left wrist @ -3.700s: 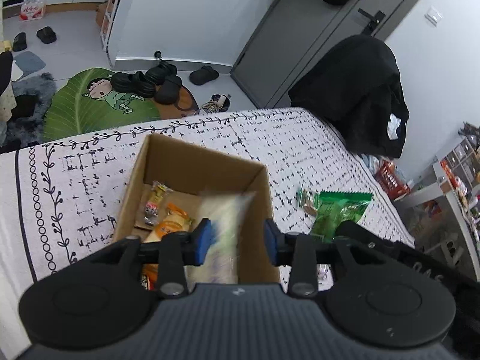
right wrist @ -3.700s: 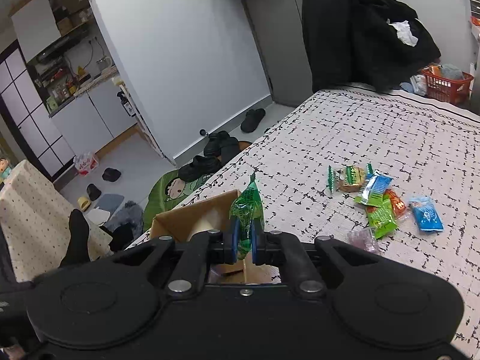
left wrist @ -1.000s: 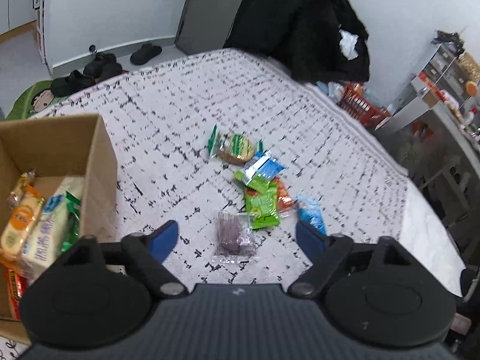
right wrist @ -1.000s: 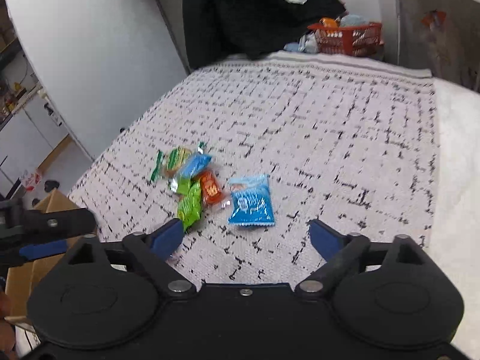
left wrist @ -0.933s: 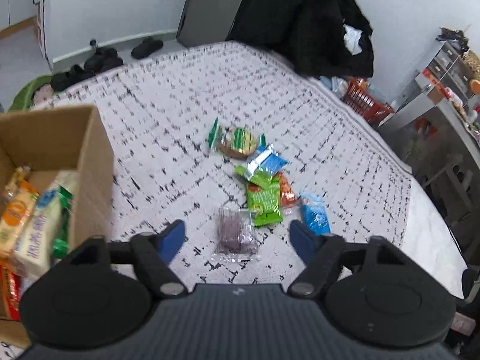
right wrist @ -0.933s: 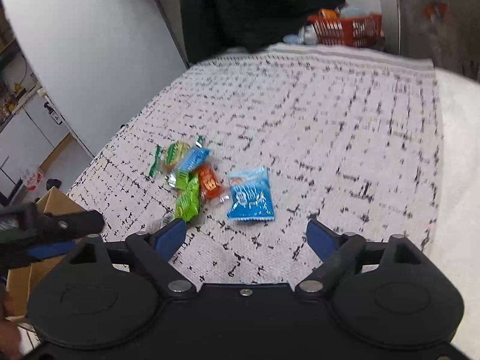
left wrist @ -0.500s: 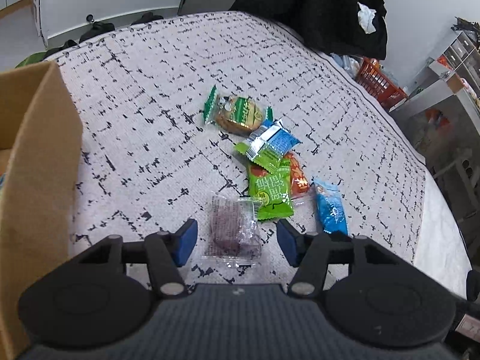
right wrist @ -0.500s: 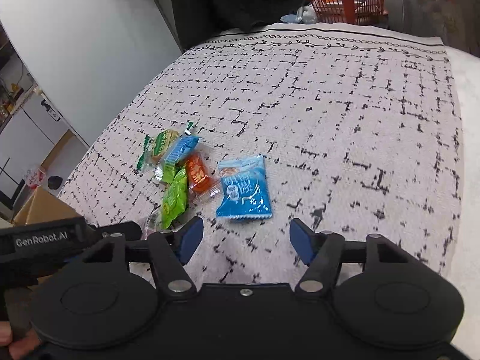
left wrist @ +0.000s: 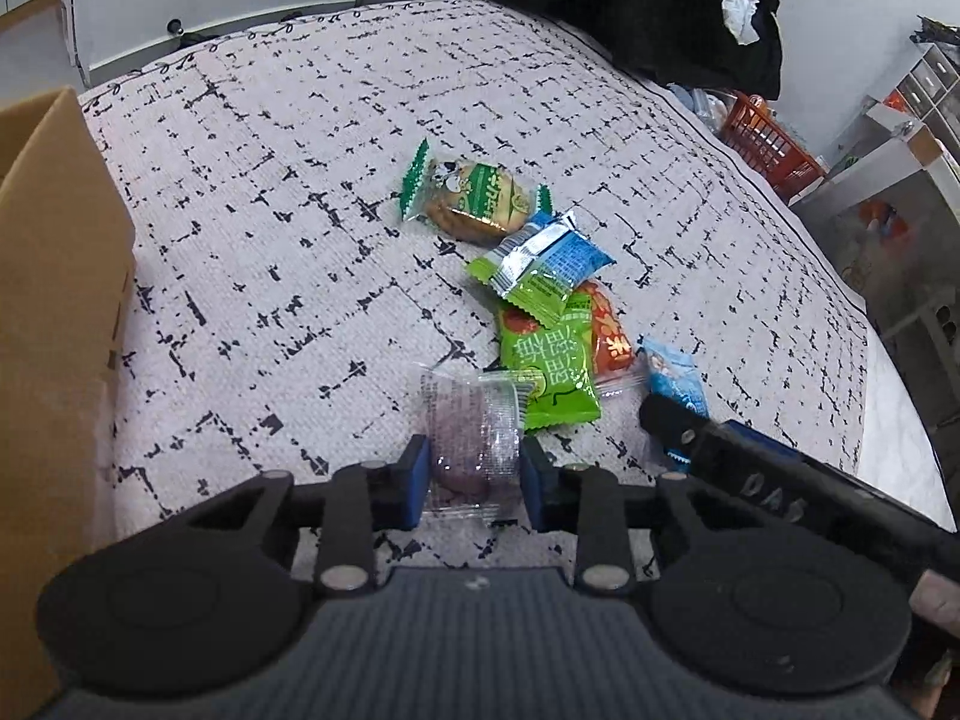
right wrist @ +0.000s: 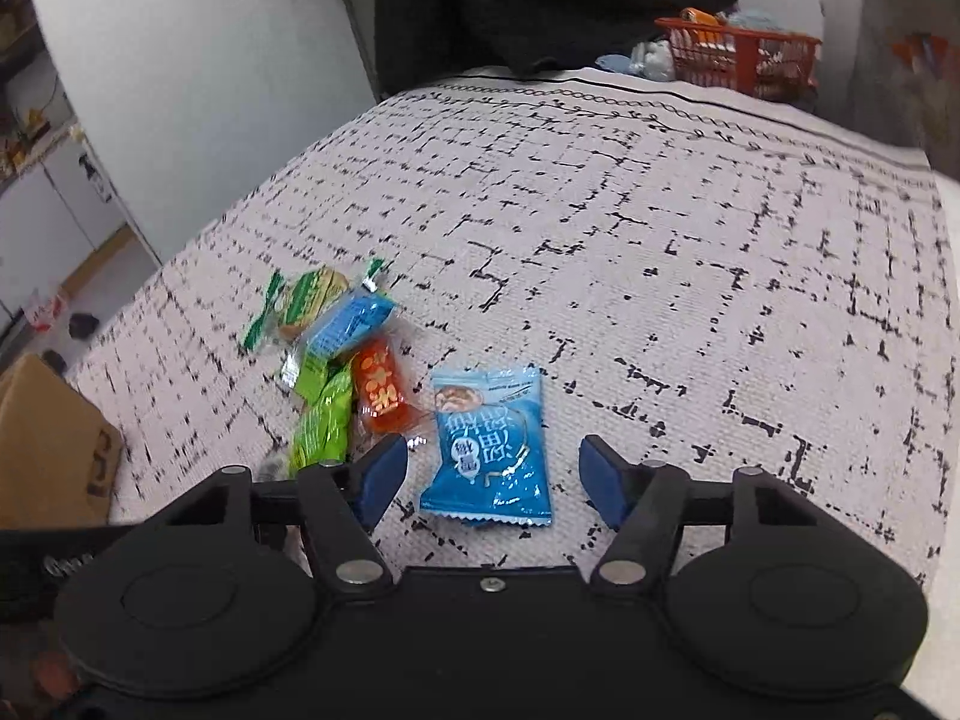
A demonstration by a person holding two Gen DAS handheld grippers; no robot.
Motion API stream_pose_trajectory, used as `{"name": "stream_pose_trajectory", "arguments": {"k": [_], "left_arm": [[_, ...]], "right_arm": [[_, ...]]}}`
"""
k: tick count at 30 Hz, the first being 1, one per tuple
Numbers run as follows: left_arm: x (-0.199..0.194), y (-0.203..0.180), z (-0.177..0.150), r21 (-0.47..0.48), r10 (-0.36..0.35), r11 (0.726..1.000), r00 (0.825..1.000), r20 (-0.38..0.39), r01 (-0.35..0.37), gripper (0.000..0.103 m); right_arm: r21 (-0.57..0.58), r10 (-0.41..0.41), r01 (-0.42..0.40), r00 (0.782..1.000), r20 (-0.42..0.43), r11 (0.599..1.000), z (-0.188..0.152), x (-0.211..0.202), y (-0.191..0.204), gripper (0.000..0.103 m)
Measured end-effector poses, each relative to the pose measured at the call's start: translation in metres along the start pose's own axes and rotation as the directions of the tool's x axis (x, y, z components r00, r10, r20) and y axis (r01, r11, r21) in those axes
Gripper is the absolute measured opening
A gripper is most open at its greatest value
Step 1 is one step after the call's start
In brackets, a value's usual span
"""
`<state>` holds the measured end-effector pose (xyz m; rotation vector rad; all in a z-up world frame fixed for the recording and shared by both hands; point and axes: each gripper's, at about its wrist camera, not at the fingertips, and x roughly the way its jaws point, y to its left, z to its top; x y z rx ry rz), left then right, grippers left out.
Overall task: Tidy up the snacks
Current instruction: 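Close left tool on the purple snack while right tool grips the blue packet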
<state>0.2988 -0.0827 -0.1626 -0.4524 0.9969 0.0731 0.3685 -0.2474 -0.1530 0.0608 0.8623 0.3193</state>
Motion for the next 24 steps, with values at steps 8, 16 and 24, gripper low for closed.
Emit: {"name": "stream_pose_trajectory", "arguments": {"k": [8, 16, 24], "left_arm": [[-0.016, 0.003, -0.006, 0.002, -0.021, 1.0, 1.0, 0.01, 0.021, 0.029], [-0.048, 0.001, -0.016, 0.011, -0.061, 0.998, 0.998, 0.032, 0.061, 0.029], [-0.087, 0.005, -0.021, 0.04, -0.102, 0.994, 0.993, 0.067, 0.099, 0.029]], "right_arm": [[-0.039, -0.027, 0.026, 0.999, -0.025, 0.999, -0.004, -0.008, 0.006, 0.037], [-0.002, -0.024, 0.024, 0.999, -0.027, 1.0, -0.008, -0.029, 0.008, 0.025], [0.026, -0.012, 0.012, 1.0, 0.012, 1.0, -0.015, -0.062, 0.026, 0.021]]}}
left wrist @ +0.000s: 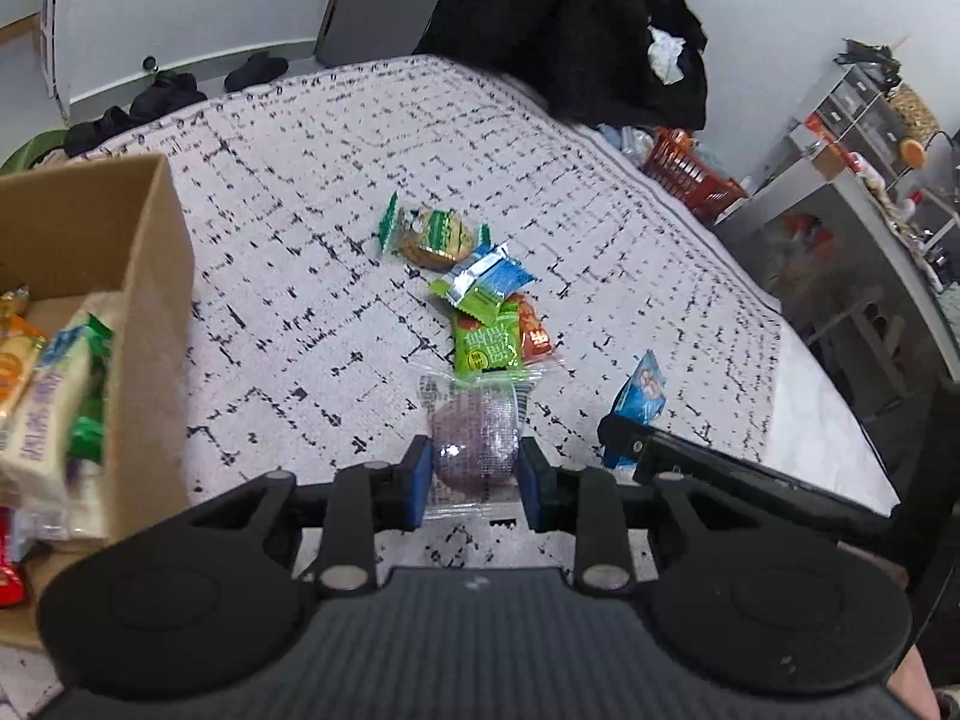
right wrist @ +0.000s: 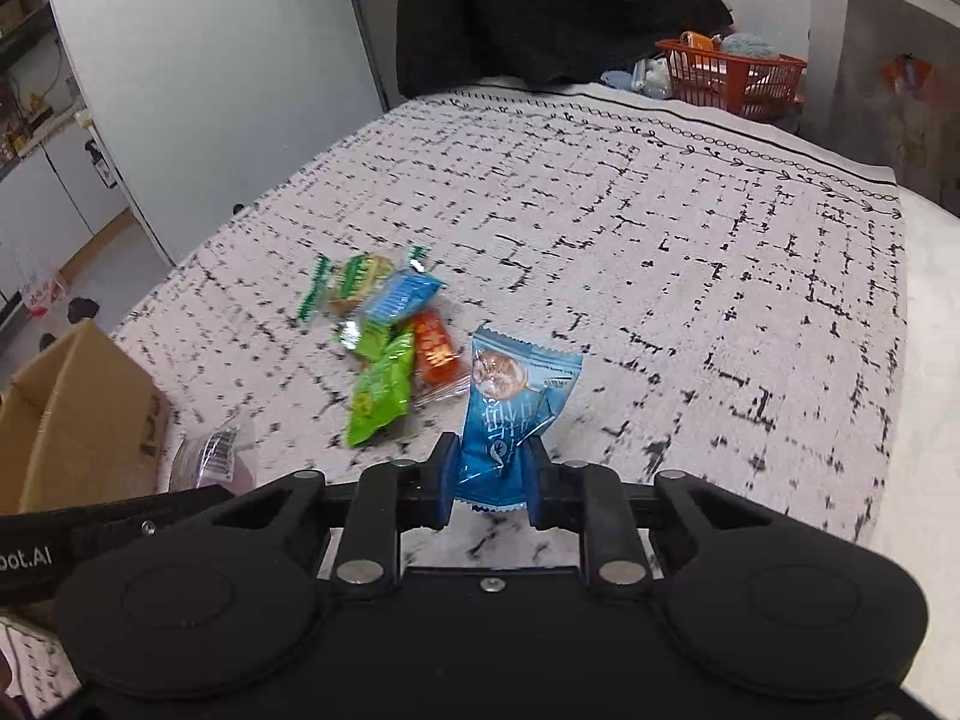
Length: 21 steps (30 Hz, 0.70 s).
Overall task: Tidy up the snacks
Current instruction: 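Carry the purple snack and blue packet in both tools over the box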
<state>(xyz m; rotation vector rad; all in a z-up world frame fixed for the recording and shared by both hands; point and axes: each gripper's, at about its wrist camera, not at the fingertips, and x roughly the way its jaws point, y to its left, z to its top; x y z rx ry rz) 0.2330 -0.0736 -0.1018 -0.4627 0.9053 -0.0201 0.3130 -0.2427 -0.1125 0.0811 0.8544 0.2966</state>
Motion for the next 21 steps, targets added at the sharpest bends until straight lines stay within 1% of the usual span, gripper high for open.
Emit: {"name": "stream_pose_trajectory", "arguments": {"k": [8, 15, 21], "left_arm": [[-0.036, 0.01, 0.0, 0.014, -0.02, 1.0, 0.999, 0.036, 0.019, 0.029], [-0.061, 0.016, 0.002, 0.024, -0.039, 0.999, 0.997, 0.063, 0.038, 0.029], [-0.085, 0.03, 0.001, 0.033, -0.039, 0.999, 0.996, 0.081, 0.037, 0.029]], "right_arm": [[0.012, 0.038, -0.039, 0.999, 0.029, 0.999, -0.009, -0.039, 0.027, 0.021], [0.017, 0.063, -0.064, 0.997, 0.05, 0.998, -0.007, -0.061, 0.046, 0.022], [0.001, 0.093, -0.093, 0.994, 0.061, 0.996, -0.006, -0.079, 0.072, 0.022]]}}
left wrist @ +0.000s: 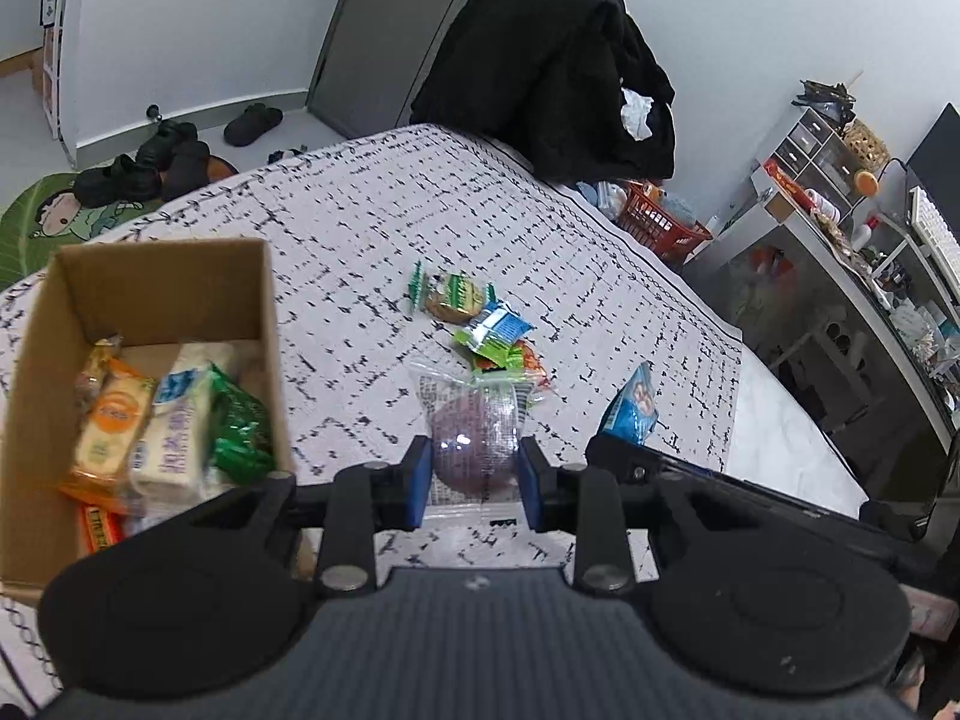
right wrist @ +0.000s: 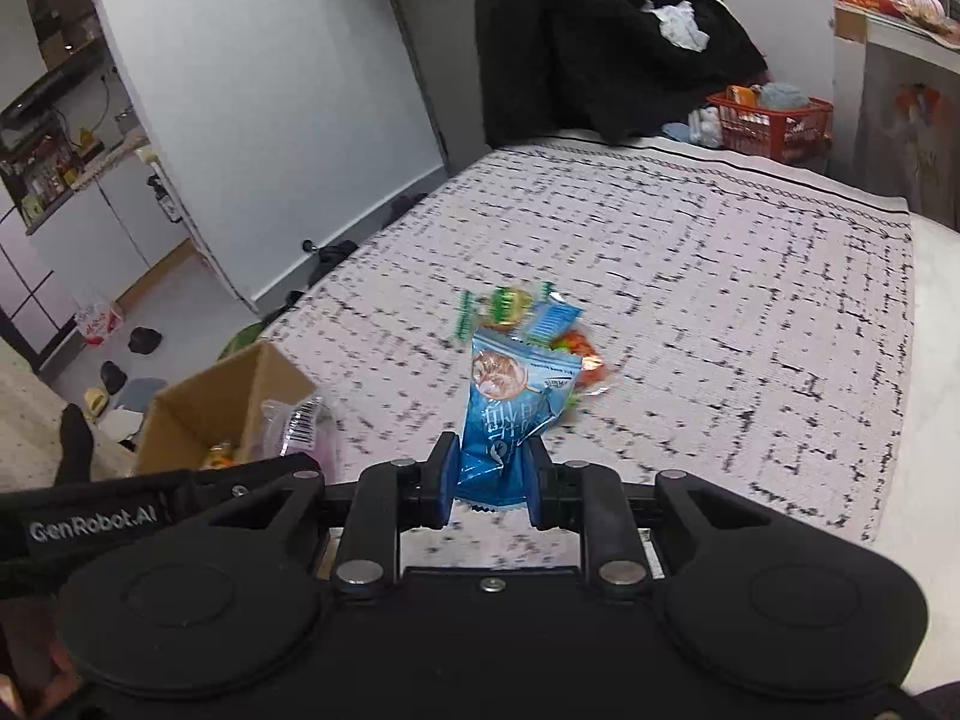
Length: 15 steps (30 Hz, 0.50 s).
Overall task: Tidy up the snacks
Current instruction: 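Carry the purple snack and blue packet in both tools over the box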
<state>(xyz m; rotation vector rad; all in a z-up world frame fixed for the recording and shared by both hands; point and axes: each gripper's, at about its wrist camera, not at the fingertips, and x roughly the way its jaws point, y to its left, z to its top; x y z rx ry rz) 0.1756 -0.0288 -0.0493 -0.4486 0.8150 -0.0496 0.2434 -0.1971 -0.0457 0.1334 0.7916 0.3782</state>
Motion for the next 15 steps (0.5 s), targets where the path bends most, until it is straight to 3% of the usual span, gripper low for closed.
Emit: {"name": "stream_pose_trajectory", "arguments": {"k": [15], "left_arm": [[-0.036, 0.059, 0.002, -0.054, 0.01, 0.998, 1.0, 0.005, -0.01, 0.03]], "right_arm": [[-0.078, 0.023, -0.022, 1.0, 0.005, 0.997, -0.004, -0.016, 0.074, 0.023]]}}
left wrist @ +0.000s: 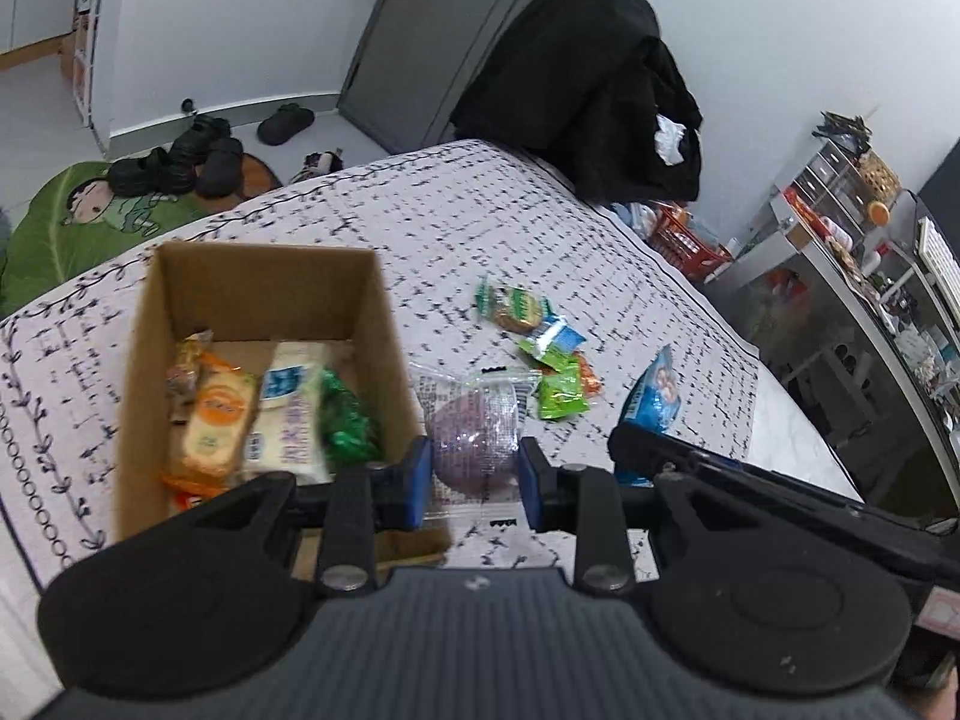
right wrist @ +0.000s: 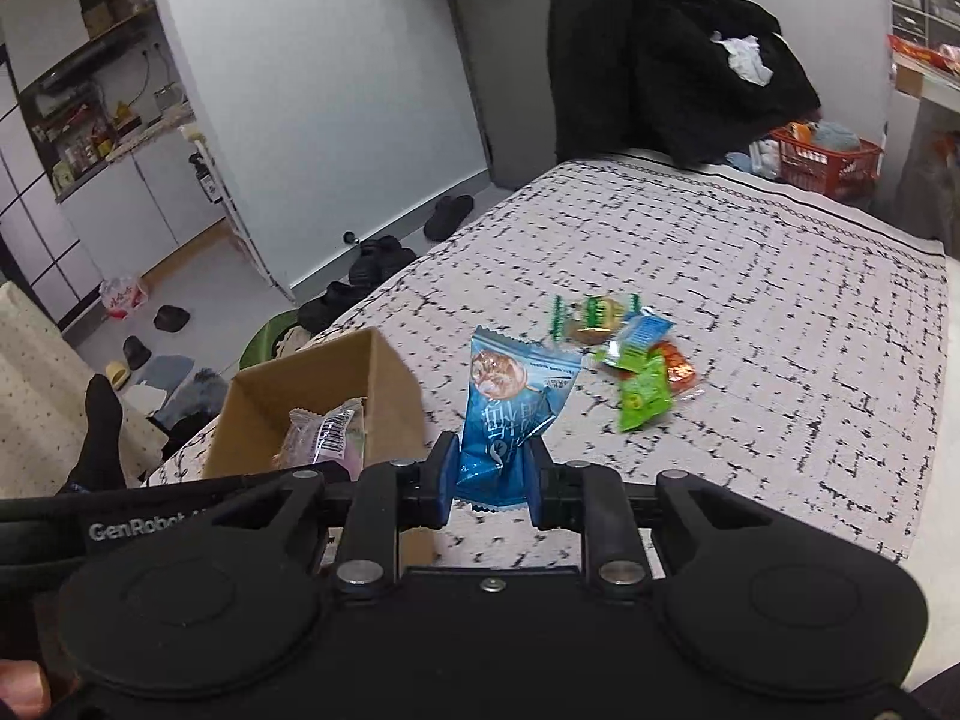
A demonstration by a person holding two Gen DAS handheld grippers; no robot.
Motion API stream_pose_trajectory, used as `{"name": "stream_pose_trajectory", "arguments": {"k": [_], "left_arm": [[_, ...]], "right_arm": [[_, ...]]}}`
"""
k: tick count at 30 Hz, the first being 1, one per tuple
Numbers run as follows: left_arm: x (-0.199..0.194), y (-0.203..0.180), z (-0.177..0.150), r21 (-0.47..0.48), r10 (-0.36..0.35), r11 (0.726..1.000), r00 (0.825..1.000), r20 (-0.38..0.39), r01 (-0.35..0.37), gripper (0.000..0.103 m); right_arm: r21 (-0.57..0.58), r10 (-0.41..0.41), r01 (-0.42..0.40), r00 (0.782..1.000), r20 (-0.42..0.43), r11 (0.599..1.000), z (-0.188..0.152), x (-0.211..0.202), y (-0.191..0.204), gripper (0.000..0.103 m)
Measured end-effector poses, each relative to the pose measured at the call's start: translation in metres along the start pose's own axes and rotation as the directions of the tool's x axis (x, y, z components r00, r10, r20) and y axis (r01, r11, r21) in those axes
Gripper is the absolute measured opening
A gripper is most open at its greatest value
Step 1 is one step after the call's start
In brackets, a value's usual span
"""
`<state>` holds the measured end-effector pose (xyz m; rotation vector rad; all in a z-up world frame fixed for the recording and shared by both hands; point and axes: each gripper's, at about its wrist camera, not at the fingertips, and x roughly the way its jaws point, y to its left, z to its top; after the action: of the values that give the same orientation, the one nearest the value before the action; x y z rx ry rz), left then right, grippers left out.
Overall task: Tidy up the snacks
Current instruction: 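Carry the purple snack and blue packet in both tools over the box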
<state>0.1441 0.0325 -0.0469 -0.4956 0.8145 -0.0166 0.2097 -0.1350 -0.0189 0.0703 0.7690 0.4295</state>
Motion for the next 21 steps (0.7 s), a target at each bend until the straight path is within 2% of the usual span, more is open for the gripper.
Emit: {"name": "stream_pose_trajectory", "arguments": {"k": [15, 18, 20, 21], "left_arm": [[-0.016, 0.042, 0.005, -0.08, 0.043, 0.996, 0.999, -0.004, -0.043, 0.031], [-0.019, 0.046, 0.007, -0.104, 0.047, 0.994, 0.999, 0.008, -0.046, 0.036], [-0.023, 0.049, 0.009, -0.117, 0.049, 0.992, 0.999, 0.023, -0.046, 0.045], [-0.026, 0.052, 0.009, -0.124, 0.051, 0.991, 0.998, 0.033, -0.046, 0.053]], "right_arm": [[-0.079, 0.009, -0.009, 1.0, -0.01, 0.997, 0.0, 0.006, 0.057, 0.023], [-0.081, 0.002, -0.003, 1.0, -0.015, 0.997, 0.0, 0.008, 0.06, 0.023], [-0.074, -0.002, 0.001, 1.0, -0.021, 0.997, 0.0, 0.01, 0.059, 0.023], [-0.069, -0.001, 0.0, 1.0, -0.023, 0.998, 0.0, 0.01, 0.059, 0.023]]}}
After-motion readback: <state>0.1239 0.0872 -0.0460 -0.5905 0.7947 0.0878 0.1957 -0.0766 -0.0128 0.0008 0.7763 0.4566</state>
